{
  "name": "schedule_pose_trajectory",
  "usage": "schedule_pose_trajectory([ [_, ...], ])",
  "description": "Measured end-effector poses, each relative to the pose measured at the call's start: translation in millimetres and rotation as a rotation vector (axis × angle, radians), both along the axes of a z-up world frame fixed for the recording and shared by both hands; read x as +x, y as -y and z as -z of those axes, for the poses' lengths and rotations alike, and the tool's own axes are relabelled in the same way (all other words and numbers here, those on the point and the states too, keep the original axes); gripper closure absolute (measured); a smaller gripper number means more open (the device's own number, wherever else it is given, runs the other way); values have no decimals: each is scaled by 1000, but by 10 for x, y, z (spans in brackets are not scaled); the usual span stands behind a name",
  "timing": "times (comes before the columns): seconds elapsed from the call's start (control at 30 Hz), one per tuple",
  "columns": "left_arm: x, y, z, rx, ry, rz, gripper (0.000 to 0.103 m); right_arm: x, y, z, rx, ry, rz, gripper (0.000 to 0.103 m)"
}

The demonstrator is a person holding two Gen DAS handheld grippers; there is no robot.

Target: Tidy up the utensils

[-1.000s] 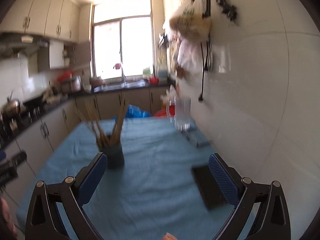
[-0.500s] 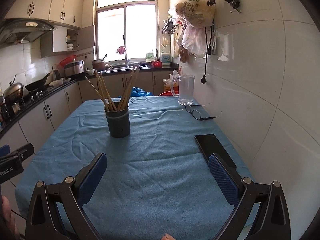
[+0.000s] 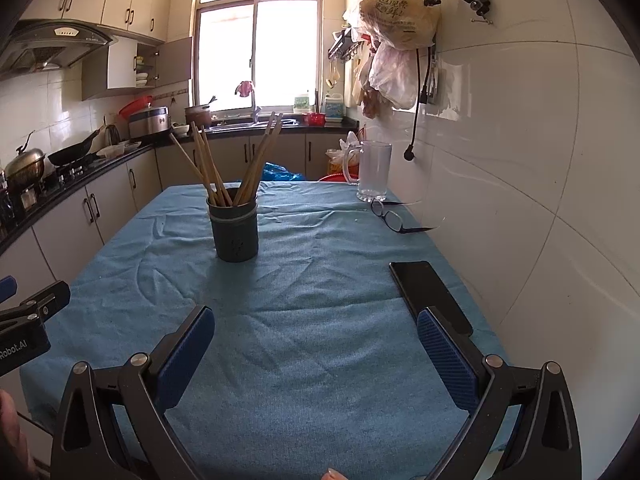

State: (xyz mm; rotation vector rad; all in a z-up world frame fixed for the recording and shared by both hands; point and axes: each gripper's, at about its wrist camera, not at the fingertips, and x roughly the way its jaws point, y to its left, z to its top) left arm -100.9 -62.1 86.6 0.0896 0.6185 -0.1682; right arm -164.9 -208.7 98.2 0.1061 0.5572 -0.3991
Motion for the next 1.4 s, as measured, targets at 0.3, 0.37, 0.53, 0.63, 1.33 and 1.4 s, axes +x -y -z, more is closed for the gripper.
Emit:
schedule_pose_trajectory([
  [0.3,5,-3,37,1,-15,3,3,54,-37,50,7,-22,-11,0],
  [0.37,8,-7,48,0,-18,4,3,70,-51,66,8,-30,-16,0],
  [0.53,37,-9,65,0,-27,5,3,85,-82,88,3,-40,-22,0],
  [0.63,40,-8,67,-1,-29,6,4,97,-90,98,2,-46,-21,0],
  [1.33,47,-3,93,2,-32,7,3,132,-116,138,-10,-70,-24,0],
  [1.4,49,-4,97,2,-33,7,3,132,-117,149,-11,-72,-23,0],
])
